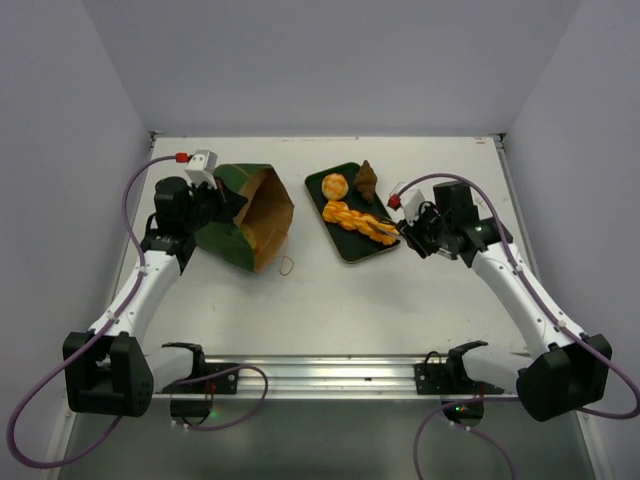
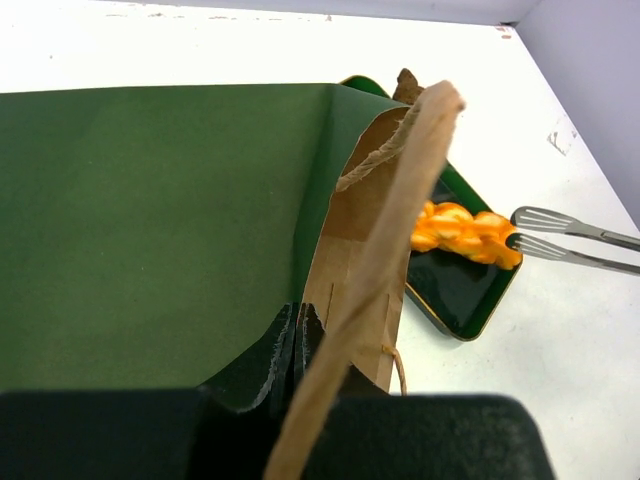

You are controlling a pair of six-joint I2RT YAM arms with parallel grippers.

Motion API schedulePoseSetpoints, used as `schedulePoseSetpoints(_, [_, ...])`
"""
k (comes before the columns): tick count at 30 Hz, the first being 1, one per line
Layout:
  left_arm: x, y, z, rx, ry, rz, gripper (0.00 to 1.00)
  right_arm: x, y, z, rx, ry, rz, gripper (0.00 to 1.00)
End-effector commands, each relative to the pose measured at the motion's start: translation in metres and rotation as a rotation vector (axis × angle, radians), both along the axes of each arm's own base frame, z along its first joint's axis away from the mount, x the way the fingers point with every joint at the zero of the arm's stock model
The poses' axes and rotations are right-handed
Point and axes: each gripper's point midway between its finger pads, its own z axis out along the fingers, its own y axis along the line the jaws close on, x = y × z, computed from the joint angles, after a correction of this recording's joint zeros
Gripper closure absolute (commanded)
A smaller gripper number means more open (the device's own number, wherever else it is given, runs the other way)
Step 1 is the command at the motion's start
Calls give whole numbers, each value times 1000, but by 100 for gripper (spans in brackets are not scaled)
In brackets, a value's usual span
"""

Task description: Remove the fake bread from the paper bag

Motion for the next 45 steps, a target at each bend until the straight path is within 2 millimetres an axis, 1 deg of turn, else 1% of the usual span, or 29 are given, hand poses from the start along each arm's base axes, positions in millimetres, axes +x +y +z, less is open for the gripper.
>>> schedulePoseSetpoints(1, [0,-4,15,2,-71,-41,100,8,11,12,50,-19,21,59])
schedulePoseSetpoints(4, [-1,-6,15,1,-73,-55,100,8,14,15,65,-21,38,60])
schedulePoseSetpoints(7, [-3,-12,15,8,-81,-86,100,5,26,24,110,-16,91,61])
schedulePoseSetpoints(8, [-3,-14,15,12,-83,-95,100,3,35,33,146,-24,142,61])
schedulePoseSetpoints(10, [-5,-18,14,28,-94,-121,100,-4,46,39,184,-3,206,62])
schedulePoseSetpoints(11, [-6,-19,13,34,-96,-127,100,-5,52,51,202,-23,252,62])
schedulePoseSetpoints(13, [-8,-21,10,55,-105,-139,100,-18,70,61,252,-2,342,62])
schedulePoseSetpoints(14, [-8,-21,9,58,-105,-141,100,-17,76,71,261,-15,377,62])
schedulePoseSetpoints(15, [-9,-22,7,64,-103,-147,100,-25,89,77,282,-11,429,62])
schedulePoseSetpoints(16, [-9,-22,7,66,-106,-149,100,-27,98,86,291,-17,458,62])
schedulePoseSetpoints(17, [-11,-22,6,67,-105,-154,100,-31,106,90,292,-19,483,62])
schedulePoseSetpoints(18, [-11,-23,8,68,-109,-158,100,-41,122,92,281,-18,537,63])
schedulePoseSetpoints(19, [-10,-23,7,68,-108,-159,100,-45,132,98,278,-31,563,63])
schedulePoseSetpoints(20, [-11,-24,8,66,-106,-163,100,-47,142,97,273,-22,584,63])
schedulePoseSetpoints(21, [-11,-25,8,65,-104,-166,100,-58,159,97,263,-23,637,62])
schedulePoseSetpoints(22, [-11,-25,10,65,-107,-168,100,-52,166,98,222,-62,630,63])
schedulePoseSetpoints(23, [-11,-26,11,61,-105,-175,100,-51,173,96,197,-78,641,63])
schedulePoseSetpoints(24, [-13,-27,11,59,-101,-179,100,-56,189,88,167,-82,680,63])
schedulePoseSetpoints(25, [-13,-28,14,55,-104,-182,100,-45,194,89,120,-142,668,63])
schedulePoseSetpoints(26, [-14,-28,15,56,-102,-184,100,-40,201,80,85,-149,671,63])
schedulePoseSetpoints(27, [-15,-29,16,56,-104,-186,100,-41,210,77,57,-168,690,63])
schedulePoseSetpoints(28, [-16,-29,17,57,-106,-186,100,-32,213,79,16,-214,685,63])
schedulePoseSetpoints(29, [-17,-29,18,59,-104,-187,100,-27,216,76,-7,-230,684,63])
schedulePoseSetpoints(30, [-18,-29,19,62,-108,-189,100,-26,224,69,-31,-232,699,63])
schedulePoseSetpoints(32, [-20,-29,20,63,-107,-195,100,-19,227,69,-77,-271,707,63])
schedulePoseSetpoints(36, [-22,-30,22,59,-111,-200,100,-19,241,65,-137,-321,744,63])
schedulePoseSetpoints(40, [-24,-31,25,51,-114,-208,100,-21,253,54,-185,-340,792,62])
schedulePoseSetpoints(41, [-24,-32,25,50,-115,-211,100,-20,253,53,-199,-347,786,62])
schedulePoseSetpoints(45, [-25,-31,28,50,-125,-211,100,-25,262,53,-218,-369,807,62])
